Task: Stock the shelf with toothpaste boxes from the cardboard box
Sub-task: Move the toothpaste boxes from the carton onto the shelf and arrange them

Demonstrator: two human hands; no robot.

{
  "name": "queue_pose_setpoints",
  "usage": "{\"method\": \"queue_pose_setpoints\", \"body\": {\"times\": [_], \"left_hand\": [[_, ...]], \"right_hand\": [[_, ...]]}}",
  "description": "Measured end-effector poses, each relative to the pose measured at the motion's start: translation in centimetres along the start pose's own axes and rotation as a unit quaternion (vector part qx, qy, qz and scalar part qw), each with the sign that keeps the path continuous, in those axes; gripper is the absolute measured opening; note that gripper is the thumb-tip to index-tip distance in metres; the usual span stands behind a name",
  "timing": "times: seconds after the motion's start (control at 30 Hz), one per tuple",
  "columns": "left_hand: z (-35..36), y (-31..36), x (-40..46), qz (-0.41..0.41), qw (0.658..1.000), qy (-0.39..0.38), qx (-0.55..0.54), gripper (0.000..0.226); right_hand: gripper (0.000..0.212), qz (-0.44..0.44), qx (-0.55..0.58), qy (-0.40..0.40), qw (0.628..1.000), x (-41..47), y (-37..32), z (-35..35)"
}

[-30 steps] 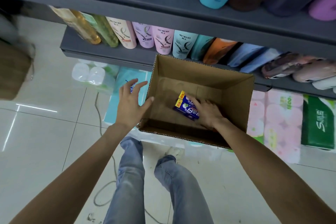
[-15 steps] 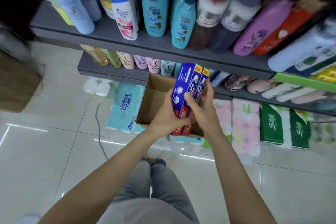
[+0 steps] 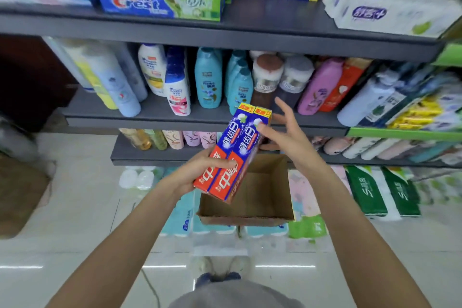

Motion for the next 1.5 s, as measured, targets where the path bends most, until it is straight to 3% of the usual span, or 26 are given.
{"method": "queue_pose_setpoints", "body": {"times": [0.17, 0.33, 0.37, 0.5, 0.67, 0.8, 0.93, 1.03, 1.17, 1.3, 1.4, 1.5], "left_hand": [[-1.5, 1.9, -0.8, 0.013, 0.999, -0.042, 0.030, 0.057], [-3.0, 4.0, -2.1, 0.023, 0.995, -0.084, 0.039, 0.079], [-3.0, 4.6, -2.4, 0.024, 0.994, -0.094, 0.047, 0.080], [-3.0, 7.6, -2.9, 0.064, 0.991, -0.101, 0.067, 0.045], [-2.5, 12.9, -3.5, 0.164, 0.977, -0.092, 0.104, 0.055], [-4.0, 17.9, -3.5, 0.255, 0.961, 0.013, 0.108, 0.050], [-6.0, 21.7, -3.5, 0.330, 0.934, 0.120, 0.067, 0.051], [-5.7, 23.4, -3.2, 0.350, 0.925, 0.141, 0.046, 0.048], [-3.5, 24.9, -2.0, 0.347, 0.926, 0.141, 0.038, 0.032], [-2.6, 25.2, -0.5, 0.343, 0.926, 0.157, -0.029, 0.054], [-2.2, 25.6, 0.0, 0.346, 0.925, 0.152, -0.047, 0.049], [-1.8, 25.8, 0.1, 0.327, 0.931, 0.164, 0.016, 0.035]], "right_hand": [[0.050, 0.032, -0.062, -0.039, 0.997, 0.6, -1.5, 1.5], [0.075, -0.066, -0.150, -0.118, 0.979, -0.8, -4.2, 2.9], [0.075, -0.082, -0.179, -0.108, 0.974, -0.9, -4.9, 2.8], [0.066, -0.151, -0.207, -0.052, 0.965, -1.8, -8.3, 2.2], [0.064, -0.246, -0.257, 0.016, 0.935, -4.8, -13.8, 0.4], [0.055, -0.339, -0.261, 0.109, 0.897, -7.4, -18.5, -3.3], [0.055, -0.393, -0.229, 0.255, 0.853, -8.4, -21.3, -8.8], [0.056, -0.383, -0.208, 0.337, 0.835, -6.8, -22.9, -11.3], [0.055, -0.333, -0.281, 0.353, 0.828, -1.3, -25.0, -11.0], [0.055, -0.258, -0.345, 0.357, 0.829, 3.9, -26.0, -10.5], [0.062, -0.219, -0.476, 0.404, 0.750, 5.7, -27.3, -10.2], [0.074, -0.179, -0.583, 0.416, 0.675, 7.5, -28.2, -10.7]]}}
Point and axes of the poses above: each hand's wrist, its own x-axis towards the middle knuckle, its own z-axis out of the palm, y = z × x, the point moved 8 cm from there along x, towards the middle knuckle, and after that the axes turned 13 degrees about z, right-handed, at the moved point
